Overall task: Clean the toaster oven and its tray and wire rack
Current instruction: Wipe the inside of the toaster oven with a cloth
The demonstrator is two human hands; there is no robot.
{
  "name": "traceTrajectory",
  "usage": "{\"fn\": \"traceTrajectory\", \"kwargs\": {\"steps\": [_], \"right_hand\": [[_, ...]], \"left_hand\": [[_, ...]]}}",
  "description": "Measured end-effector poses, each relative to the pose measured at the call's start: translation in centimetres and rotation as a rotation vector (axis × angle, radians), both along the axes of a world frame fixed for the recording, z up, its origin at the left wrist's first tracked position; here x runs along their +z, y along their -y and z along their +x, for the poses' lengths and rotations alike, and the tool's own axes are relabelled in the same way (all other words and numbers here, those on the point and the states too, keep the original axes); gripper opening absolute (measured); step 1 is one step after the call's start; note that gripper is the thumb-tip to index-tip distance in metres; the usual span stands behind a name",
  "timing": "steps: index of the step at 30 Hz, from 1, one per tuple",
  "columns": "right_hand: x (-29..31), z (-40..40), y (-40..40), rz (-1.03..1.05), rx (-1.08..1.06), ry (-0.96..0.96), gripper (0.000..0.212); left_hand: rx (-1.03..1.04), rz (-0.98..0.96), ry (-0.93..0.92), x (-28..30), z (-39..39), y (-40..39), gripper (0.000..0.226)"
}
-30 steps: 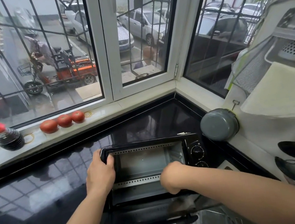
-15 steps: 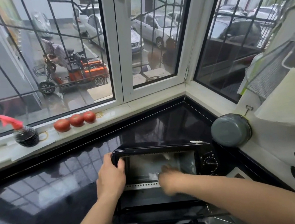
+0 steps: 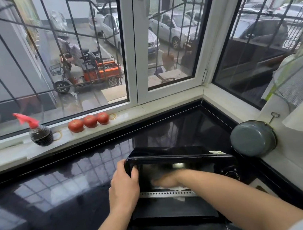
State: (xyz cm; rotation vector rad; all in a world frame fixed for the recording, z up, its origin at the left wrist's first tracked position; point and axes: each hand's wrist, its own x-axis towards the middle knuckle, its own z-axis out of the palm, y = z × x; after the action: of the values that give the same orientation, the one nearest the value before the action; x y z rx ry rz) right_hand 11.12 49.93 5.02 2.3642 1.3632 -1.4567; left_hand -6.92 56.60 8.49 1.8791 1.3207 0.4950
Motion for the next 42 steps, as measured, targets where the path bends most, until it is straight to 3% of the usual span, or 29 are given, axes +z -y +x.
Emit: {"fn": "traceTrajectory", "kwargs": {"steps": [4, 7, 16, 24, 26, 30, 34, 40, 42], "right_hand": [[-1.0, -1.9, -0.9, 0.156, -0.252, -0.043, 0.046], [-1.4, -2.9, -2.0, 0.214, -0.393, -0.182, 0.044], [-1.7, -2.1, -2.8, 0.036, -0.07, 0.052, 0.038], [-1.3, 0.1, -1.5, -0.16, 0.114, 0.112, 0.043], [-0.9, -1.0, -2.1, -0.089, 0.158, 0.08, 0.043], [-0.2, -4.2, -3.7, 0.281, 0.03, -0.092, 0.044], [-0.9, -4.6, -3.3, 0.334, -0.109, -0.212, 0.039], [-0.8, -2.7, -2.7, 0.011, -0.002, -0.049, 0.063], [-0.6, -2.0, -2.6, -0.11, 0.146, 0.005, 0.077]], "left_hand": [[0.005, 0.012, 0.014, 0.0, -0.1, 0.1, 0.023], [0.011, 0.039, 0.027, 0.0, -0.4, 0.5, 0.019], [0.018, 0.029, 0.032, -0.3, -0.7, 0.8, 0.018], [0.012, 0.02, 0.032, -0.4, -0.7, 0.7, 0.021], [0.015, 0.018, 0.028, -0.4, -0.6, 0.6, 0.021], [0.014, 0.027, 0.031, -0.4, -0.5, 0.6, 0.021], [0.006, 0.028, 0.018, -0.4, -0.4, 0.2, 0.018], [0.01, 0.008, -0.008, -0.3, 0.0, -0.3, 0.015], [0.01, 0.014, -0.004, -0.2, -0.1, -0.2, 0.014]]}}
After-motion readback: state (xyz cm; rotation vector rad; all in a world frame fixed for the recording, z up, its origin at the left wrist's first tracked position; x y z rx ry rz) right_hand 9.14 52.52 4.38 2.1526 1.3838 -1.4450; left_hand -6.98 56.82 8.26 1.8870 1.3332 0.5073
